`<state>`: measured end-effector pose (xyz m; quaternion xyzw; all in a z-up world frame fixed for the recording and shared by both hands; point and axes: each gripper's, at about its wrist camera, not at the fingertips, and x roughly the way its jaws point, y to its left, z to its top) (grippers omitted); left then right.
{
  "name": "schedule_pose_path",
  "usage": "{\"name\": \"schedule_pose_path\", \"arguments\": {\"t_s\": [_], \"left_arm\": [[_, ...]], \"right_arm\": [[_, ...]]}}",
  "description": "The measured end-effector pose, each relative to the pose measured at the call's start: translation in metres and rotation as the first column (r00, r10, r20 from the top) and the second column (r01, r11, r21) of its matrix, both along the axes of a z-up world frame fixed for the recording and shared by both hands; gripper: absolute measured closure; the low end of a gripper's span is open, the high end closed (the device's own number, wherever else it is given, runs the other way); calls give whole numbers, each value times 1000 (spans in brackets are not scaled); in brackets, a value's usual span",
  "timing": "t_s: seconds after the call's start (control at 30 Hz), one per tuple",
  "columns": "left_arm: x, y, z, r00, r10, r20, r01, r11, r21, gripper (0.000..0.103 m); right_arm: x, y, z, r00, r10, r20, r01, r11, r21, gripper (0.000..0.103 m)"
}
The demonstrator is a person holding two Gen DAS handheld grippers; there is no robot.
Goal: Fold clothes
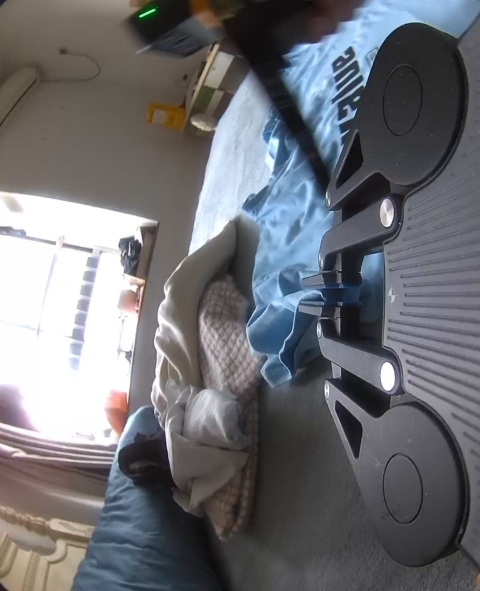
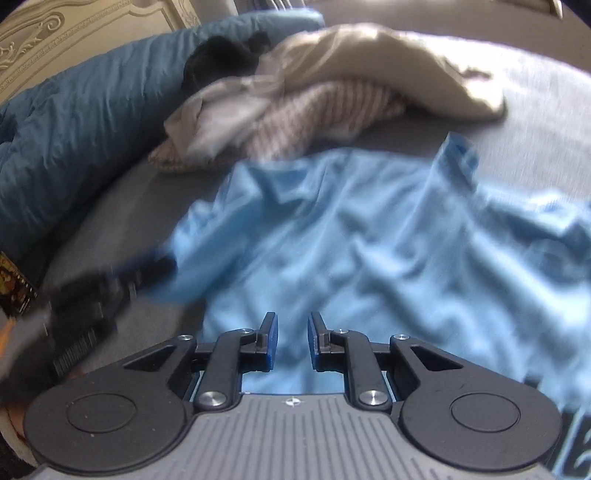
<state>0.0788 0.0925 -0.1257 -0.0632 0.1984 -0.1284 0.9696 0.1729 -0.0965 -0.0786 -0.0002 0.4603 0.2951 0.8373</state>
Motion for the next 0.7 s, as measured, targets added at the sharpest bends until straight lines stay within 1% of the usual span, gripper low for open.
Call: {"name": "schedule_pose_path", "arguments": {"t_s": [0.07,0.13,0.23,0.27,0.33,0.4,0.43,0.53,0.6,0.7], "left_arm": [[0,-2,-5,1000,-13,3,13,1000,10,99],[-1,-5,-9,1000,-23,2,23,1000,19,99],[-3,-6,-13,999,-33,-3,33,999,15,99],[-3,-6,-14,999,-34,-4,34,999,12,99],[-2,-5,-16,999,-36,-3,36,999,10,99],[-1,-5,-17,999,-40,-5,40,999,3,99],[-1,-5,-17,999,-42,-6,42,999,3,99],[0,-5,-19,999,-54,-5,54,999,0,99],[0,-6,-20,998,-63,-4,63,998,0,99],[1,-7,-20,998,-70,-5,70,998,1,99]], "right_arm": [[13,19,21,997,47,53,-45,998,-39,84],[22,46,39,989,114,95,-107,992,-74,81],[29,101,55,959,251,134,-233,962,-142,66],[31,121,54,947,293,134,-268,948,-174,65],[34,157,47,925,362,116,-326,913,-244,65],[37,189,31,918,388,83,-341,878,-335,65],[39,202,22,917,394,58,-348,864,-364,66],[47,218,0,924,382,3,-346,838,-422,66],[52,223,-12,930,367,-18,-334,825,-457,67],[60,223,-26,945,325,-31,-296,815,-498,69]]}}
